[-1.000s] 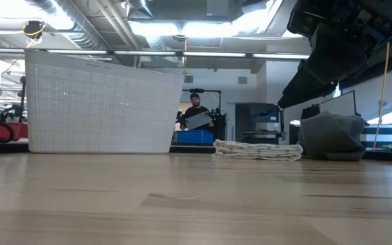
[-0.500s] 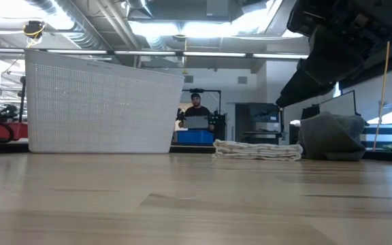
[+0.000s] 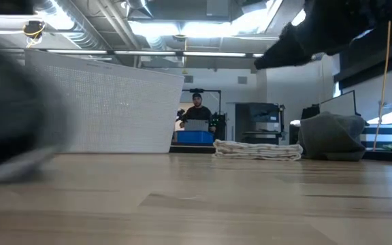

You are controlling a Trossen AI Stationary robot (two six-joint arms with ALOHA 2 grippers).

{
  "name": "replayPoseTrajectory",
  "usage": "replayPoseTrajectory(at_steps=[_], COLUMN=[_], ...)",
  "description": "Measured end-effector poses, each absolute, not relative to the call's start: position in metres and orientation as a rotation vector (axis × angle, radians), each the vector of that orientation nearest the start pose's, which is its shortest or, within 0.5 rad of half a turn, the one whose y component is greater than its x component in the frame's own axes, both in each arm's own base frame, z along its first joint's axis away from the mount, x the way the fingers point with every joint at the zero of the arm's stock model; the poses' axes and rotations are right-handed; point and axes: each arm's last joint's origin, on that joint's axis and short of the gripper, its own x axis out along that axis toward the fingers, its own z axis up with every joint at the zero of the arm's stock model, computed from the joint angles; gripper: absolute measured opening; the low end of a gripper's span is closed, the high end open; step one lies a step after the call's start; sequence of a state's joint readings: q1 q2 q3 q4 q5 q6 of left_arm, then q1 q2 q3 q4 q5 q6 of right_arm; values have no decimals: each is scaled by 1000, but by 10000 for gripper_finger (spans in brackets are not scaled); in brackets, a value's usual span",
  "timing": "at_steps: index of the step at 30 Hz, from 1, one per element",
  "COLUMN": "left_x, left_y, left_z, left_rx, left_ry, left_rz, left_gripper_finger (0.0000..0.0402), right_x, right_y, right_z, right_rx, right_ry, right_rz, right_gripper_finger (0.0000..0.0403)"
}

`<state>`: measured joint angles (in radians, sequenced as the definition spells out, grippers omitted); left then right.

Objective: Fold towel
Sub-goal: Fold the gray checkered towel

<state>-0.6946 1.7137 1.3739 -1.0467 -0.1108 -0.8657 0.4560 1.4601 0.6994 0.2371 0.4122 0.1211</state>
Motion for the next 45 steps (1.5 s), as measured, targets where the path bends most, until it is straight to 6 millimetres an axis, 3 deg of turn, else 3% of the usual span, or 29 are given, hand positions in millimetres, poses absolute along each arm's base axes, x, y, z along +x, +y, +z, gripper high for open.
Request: replayPoseTrajectory(at_steps=[5, 9, 15, 21, 26, 31, 36, 45], left_x=[269, 281, 303, 318, 325, 337, 348, 352], left_y=[-168, -147, -136, -128, -116, -114, -114, -108], left_z=[277, 288, 296, 305, 297, 280, 271, 266], left_rx=[-57, 2, 78, 132, 122, 132, 157, 126], left_ry=[1156, 1060, 924, 785, 809, 844, 834, 841], left_rz=[179, 191, 102, 90, 162, 184, 174, 205], left_gripper_finger=[9, 4, 7, 3, 7, 3, 7, 3], right_x=[272, 276, 283, 290, 275, 268, 274, 273], right_y=[113, 105, 90, 92, 100, 105, 104, 111], right_z=[199, 202, 205, 192, 186, 191, 177, 164], right_rx=[-148, -181, -247, -316, -380, -186, -65, 231], right_ry=[413, 391, 362, 384, 514, 575, 601, 708], right_rz=[14, -9, -95, -60, -68, -80, -153, -69], right_gripper_finger=[193, 193, 193, 193, 193, 193, 193, 193])
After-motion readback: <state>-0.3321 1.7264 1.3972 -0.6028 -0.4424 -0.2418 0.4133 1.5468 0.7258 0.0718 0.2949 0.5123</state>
